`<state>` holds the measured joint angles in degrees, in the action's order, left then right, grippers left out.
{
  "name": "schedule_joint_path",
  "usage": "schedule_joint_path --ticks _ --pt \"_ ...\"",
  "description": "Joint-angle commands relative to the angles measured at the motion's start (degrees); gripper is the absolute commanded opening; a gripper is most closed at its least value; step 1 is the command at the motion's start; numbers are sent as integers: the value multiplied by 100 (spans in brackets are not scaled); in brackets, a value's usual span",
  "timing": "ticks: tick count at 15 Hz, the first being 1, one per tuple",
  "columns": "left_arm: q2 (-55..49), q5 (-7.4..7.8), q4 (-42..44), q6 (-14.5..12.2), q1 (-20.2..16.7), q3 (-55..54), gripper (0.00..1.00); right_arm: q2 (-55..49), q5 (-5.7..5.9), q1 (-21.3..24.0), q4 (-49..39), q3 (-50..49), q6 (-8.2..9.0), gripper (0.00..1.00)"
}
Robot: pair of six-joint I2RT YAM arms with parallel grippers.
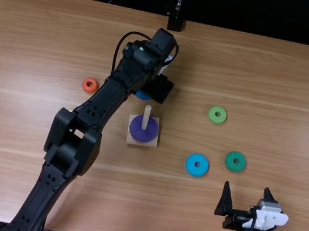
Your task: Build the Hanoi tower: stack the rings onto the peg from bottom to top in this color order: purple, dark blue, light blue, dark green, light green, yellow, orange.
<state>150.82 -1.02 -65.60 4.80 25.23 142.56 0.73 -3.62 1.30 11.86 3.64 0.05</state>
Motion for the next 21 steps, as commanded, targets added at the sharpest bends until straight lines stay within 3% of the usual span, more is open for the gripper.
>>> schedule_joint_path --ticks 1,9,10,11,17,21 --pt "175 49 11 5 -98 105 100 -73 -81 72 466 -276 -5 100" --pt "360 49 -105 -5 -150 96 100 -73 -81 72 466 -276 -5 100" --pt "360 49 -105 -5 -150 96 58 -73 -81 72 476 -276 -5 100" --pt "360 7 -84 -16 -150 96 3 -73 -81 72 466 -276 -5 100" --pt "-9 -57 -105 -5 -142 149 0 -73 -81 72 466 -276 -5 100" --pt "-572 49 -590 69 -106 158 0 -73 -81 72 476 -276 -5 100"
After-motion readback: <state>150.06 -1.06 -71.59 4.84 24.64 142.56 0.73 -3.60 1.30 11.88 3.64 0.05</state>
